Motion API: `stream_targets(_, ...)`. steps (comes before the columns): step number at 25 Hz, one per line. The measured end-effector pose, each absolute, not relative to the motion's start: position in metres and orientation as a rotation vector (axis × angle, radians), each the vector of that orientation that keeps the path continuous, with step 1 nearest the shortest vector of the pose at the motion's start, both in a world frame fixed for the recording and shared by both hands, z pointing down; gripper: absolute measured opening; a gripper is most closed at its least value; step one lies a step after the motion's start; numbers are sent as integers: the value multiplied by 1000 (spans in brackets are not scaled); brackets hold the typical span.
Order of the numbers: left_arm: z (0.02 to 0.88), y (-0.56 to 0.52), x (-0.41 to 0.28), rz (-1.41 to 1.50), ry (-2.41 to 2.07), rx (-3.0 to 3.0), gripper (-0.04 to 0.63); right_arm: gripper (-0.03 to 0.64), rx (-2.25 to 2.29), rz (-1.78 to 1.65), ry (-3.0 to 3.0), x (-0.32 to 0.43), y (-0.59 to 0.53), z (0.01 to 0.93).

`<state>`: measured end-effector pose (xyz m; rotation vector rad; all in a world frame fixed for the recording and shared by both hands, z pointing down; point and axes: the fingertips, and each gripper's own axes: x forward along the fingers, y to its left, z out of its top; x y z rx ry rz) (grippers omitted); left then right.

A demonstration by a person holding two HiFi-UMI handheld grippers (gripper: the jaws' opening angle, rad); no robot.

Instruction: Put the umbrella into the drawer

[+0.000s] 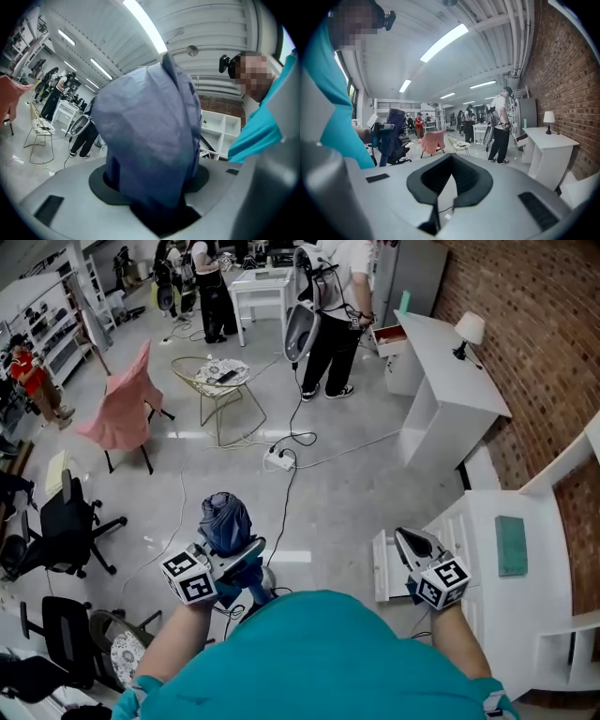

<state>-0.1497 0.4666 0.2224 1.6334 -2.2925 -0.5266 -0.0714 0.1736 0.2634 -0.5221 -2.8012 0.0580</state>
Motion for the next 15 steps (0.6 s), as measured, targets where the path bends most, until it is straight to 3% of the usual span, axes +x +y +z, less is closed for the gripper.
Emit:
stream_targets(8,210,501,-291,-475,-2169,1734,261,23,-422,135,-2829,-187,238,244)
stream_targets(15,213,517,-365,-504,-2111,1762,261,23,-355,155,-2822,-247,257,242)
